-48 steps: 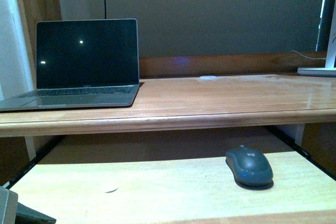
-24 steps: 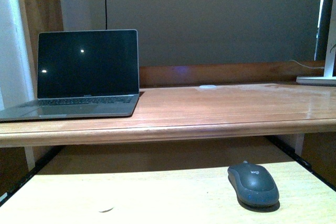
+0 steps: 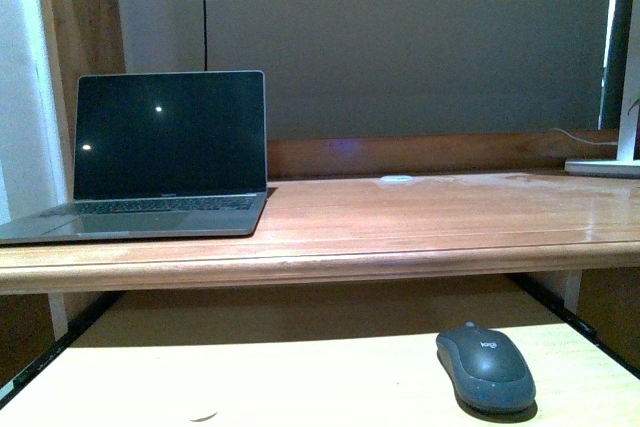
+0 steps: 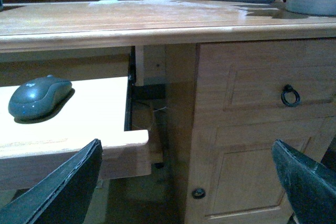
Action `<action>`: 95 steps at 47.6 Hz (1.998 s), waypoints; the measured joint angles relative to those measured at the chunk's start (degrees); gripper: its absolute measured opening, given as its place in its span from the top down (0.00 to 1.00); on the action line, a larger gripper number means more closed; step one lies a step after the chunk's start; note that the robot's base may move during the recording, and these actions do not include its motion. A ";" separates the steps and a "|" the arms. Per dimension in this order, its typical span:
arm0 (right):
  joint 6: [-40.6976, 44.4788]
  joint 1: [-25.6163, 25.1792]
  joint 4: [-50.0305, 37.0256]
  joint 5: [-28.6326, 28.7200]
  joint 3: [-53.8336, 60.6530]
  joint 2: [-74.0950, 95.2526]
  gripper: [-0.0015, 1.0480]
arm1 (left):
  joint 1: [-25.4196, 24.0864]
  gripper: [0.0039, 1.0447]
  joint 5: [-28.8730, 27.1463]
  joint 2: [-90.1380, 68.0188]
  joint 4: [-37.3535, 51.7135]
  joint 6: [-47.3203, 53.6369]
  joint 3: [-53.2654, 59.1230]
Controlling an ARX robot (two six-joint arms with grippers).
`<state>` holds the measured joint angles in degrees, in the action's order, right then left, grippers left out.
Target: Place mouse
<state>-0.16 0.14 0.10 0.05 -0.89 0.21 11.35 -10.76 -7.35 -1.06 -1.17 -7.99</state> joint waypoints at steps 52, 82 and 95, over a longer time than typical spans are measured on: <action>0.00 -0.02 0.00 -0.02 0.00 0.00 0.07 | -11.06 0.98 10.64 7.02 0.79 0.55 7.50; -8.17 13.68 -15.78 -15.56 -11.58 29.88 0.07 | -11.06 0.17 10.73 7.04 0.79 0.55 7.50; -2.99 32.37 -31.45 -18.38 -20.28 52.96 0.07 | -11.06 0.07 10.75 7.04 0.79 0.63 7.50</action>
<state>-3.16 32.51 -31.35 -18.33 -21.17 53.17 0.30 -0.01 -0.32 -0.27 -0.54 -0.49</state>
